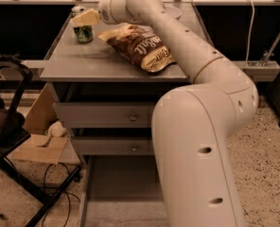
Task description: Place green can into bottom drawer
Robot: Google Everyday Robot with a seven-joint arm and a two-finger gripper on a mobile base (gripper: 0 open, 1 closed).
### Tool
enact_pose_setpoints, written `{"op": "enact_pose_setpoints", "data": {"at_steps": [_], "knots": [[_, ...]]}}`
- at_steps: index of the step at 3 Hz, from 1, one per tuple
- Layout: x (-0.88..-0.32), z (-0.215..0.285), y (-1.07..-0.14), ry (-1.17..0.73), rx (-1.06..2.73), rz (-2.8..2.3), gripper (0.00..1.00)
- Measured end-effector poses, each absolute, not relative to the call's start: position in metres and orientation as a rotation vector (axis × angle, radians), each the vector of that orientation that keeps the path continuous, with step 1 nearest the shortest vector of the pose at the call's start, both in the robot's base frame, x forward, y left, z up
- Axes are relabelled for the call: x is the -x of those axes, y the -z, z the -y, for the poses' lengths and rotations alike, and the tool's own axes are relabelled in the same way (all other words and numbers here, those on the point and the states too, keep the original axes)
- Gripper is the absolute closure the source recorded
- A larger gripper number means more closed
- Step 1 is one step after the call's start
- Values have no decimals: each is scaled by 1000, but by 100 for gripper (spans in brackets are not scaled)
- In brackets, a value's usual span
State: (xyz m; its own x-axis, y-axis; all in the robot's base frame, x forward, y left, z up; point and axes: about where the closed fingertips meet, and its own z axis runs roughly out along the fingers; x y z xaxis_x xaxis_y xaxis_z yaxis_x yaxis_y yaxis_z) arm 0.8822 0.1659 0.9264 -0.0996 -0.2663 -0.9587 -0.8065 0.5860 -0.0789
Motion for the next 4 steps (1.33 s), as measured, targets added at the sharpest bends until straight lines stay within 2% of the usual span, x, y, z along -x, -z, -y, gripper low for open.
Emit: {"op": "enact_pose_setpoints", "data": {"at_steps": [3, 4], "knots": [[-897, -224, -905, -670, 904, -1641, 0], [-897, -240, -903, -708, 916, -1615, 18]]}}
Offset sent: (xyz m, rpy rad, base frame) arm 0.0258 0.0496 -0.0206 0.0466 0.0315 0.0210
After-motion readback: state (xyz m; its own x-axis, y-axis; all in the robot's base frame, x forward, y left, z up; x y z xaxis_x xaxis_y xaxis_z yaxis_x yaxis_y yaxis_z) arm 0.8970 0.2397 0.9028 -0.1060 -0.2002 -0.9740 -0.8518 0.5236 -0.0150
